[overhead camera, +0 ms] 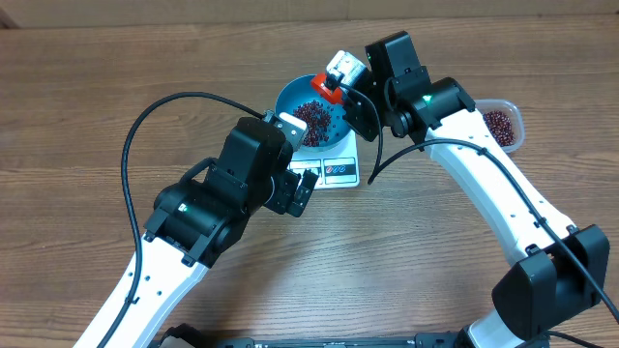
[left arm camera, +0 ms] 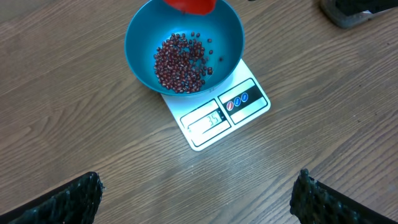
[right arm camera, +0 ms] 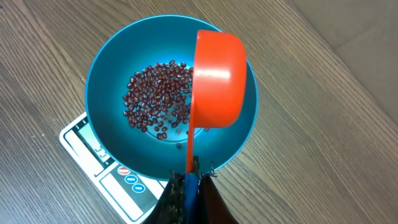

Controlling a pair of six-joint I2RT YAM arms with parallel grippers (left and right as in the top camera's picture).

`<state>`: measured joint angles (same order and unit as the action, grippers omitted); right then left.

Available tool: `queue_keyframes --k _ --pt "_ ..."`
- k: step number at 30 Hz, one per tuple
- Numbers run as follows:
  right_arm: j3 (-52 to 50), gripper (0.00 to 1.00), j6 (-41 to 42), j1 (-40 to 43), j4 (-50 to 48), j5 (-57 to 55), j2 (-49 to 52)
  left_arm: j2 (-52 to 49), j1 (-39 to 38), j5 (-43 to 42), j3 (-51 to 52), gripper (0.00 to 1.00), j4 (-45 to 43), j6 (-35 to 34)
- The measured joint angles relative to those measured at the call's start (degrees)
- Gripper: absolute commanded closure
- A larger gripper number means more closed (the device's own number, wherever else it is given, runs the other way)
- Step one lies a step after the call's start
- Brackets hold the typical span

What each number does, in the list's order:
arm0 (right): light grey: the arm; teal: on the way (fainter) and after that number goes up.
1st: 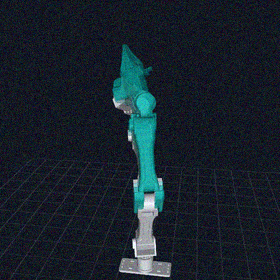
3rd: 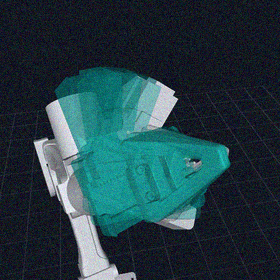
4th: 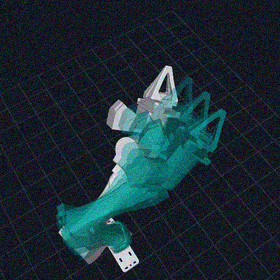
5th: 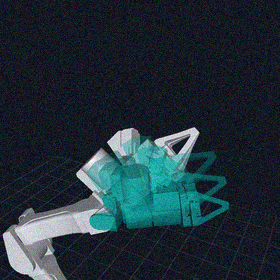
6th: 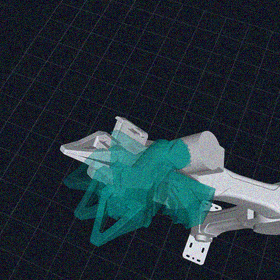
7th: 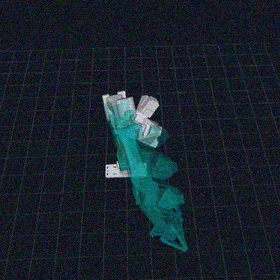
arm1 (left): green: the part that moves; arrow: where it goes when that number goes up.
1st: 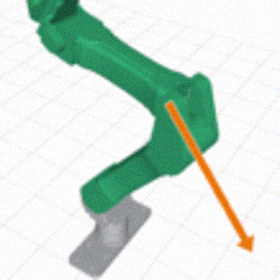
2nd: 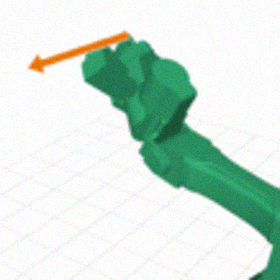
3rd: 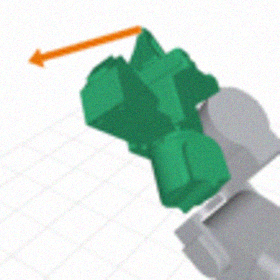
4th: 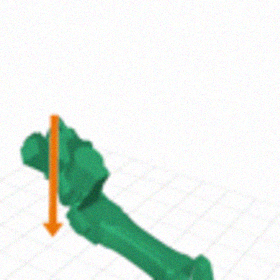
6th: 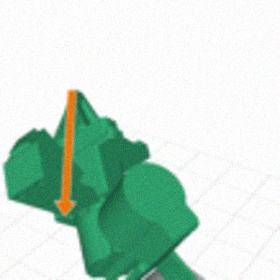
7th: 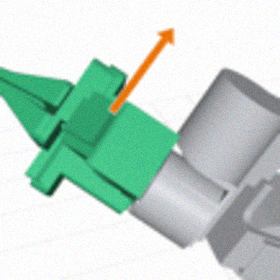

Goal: Scoop item into bowl and weigh 150g on scale
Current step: 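Tilt the scoop to pour beans into the teal bowl, then move the empty scoop back right to the bean tub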

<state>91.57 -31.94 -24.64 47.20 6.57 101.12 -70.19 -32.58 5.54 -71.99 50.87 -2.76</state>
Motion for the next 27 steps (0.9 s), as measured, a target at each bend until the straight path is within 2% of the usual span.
queue_keyframes --k 5,14,20,27 --pt "0.00 0.96 0.90 0.00 0.00 -0.04 0.00 0.00 0.00 0.00 0.00 0.00 0.00 0.00" --pt "0.00 0.96 11.76 0.66 1.97 -2.21 -2.10 0.00 0.00 0.00 0.00 0.00 0.00 0.00" --pt "0.07 0.97 16.87 3.56 7.19 -6.84 -7.89 0.00 0.00 0.00 0.00 0.00 0.02 0.00" --pt "0.37 0.96 22.29 12.13 17.42 -15.23 -9.35 0.00 0.00 0.00 0.00 0.00 0.00 0.00"
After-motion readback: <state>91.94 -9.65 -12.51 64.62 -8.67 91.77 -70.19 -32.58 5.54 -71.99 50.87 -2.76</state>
